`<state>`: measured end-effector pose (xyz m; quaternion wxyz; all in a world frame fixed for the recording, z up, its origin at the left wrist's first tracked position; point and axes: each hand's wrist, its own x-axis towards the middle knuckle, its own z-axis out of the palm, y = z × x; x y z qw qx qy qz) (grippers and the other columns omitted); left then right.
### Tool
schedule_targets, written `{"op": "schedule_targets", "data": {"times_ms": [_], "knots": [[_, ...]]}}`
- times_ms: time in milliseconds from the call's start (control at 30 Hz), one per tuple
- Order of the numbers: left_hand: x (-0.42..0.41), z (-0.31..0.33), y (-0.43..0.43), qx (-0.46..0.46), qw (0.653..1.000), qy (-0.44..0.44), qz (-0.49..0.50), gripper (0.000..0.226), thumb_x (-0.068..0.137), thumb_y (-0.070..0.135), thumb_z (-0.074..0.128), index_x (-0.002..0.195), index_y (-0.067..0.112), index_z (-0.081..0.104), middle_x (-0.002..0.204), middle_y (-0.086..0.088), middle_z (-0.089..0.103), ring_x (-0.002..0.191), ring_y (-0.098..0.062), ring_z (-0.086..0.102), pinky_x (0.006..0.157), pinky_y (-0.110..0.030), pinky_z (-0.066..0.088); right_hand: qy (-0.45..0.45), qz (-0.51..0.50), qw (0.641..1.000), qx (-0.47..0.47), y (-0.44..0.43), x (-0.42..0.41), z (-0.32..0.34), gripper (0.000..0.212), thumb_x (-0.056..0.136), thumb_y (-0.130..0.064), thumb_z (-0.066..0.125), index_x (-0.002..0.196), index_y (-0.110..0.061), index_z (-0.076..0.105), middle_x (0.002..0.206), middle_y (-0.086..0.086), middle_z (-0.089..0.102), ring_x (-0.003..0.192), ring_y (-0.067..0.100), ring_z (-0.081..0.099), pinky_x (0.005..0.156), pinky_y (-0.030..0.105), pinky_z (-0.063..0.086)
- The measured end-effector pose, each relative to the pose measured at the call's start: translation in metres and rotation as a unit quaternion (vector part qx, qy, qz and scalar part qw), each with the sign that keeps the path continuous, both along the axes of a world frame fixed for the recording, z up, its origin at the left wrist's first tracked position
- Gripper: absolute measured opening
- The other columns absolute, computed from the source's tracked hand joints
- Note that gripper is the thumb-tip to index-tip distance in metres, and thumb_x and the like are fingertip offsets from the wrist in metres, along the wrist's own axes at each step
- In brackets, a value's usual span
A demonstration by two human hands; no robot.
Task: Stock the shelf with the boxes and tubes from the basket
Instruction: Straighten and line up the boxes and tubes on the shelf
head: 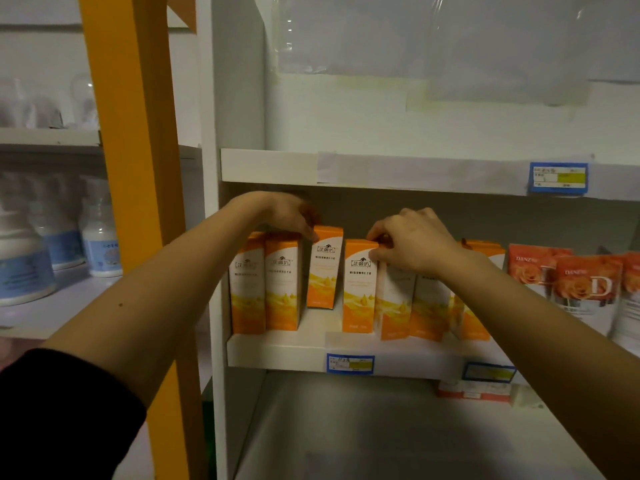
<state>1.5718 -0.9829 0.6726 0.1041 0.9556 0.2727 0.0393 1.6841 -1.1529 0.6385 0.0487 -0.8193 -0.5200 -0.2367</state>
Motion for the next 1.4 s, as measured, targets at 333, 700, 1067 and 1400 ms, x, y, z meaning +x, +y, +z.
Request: {"op": "schedule_targets", "data": {"times_ms": [333, 700, 1067, 1400], "knots": [[0.0, 0.0, 0.0, -0.01, 0.999, 0.042, 0.023, 0.055, 0.085, 0.034, 0.06, 0.134, 0.021, 0.04, 0.133, -0.008, 0.052, 0.117, -0.029, 0.055, 0.094, -0.04, 0.048, 0.014, 0.002, 1.0, -0.017, 0.009, -0.003, 0.006, 0.03, 0.087, -0.038, 0.056, 0.112, -0.022, 0.056, 0.113, 0.002, 0.064, 0.11, 0.021, 0.053, 0.1, 0.038, 0.032], [-0.01, 0.003, -0.006, -0.007, 0.999, -0.032, 0.026, 0.053, 0.093, 0.041, 0.046, 0.139, 0.016, 0.037, 0.144, -0.008, 0.043, 0.131, -0.029, 0.042, 0.109, -0.041, 0.035, 0.153, 0.068, 0.985, -0.043, 0.023, -0.009, 0.017, 0.034, 0.085, -0.032, 0.062, 0.117, -0.02, 0.059, 0.117, 0.004, 0.061, 0.103, 0.02, 0.057, 0.087, 0.036, 0.051], [-0.023, 0.007, -0.002, 0.051, 0.997, -0.052, -0.011, 0.043, 0.098, 0.027, 0.037, 0.139, 0.014, 0.038, 0.145, -0.009, 0.042, 0.133, -0.026, 0.039, 0.112, -0.038, 0.028, 0.223, 0.127, 0.966, 0.041, 0.046, -0.024, 0.004, 0.034, 0.083, -0.026, 0.066, 0.115, -0.016, 0.061, 0.115, 0.006, 0.063, 0.104, 0.019, 0.058, 0.089, 0.03, 0.047], [-0.019, 0.006, -0.004, 0.049, 0.996, -0.066, -0.03, 0.041, 0.098, 0.026, 0.038, 0.136, 0.012, 0.042, 0.14, -0.01, 0.047, 0.128, -0.026, 0.044, 0.11, -0.038, 0.033, 0.224, 0.14, 0.962, 0.071, 0.043, -0.026, -0.003, 0.034, 0.081, -0.025, 0.068, 0.112, -0.018, 0.059, 0.109, 0.003, 0.063, 0.1, 0.02, 0.059, 0.091, 0.039, 0.051]]}}
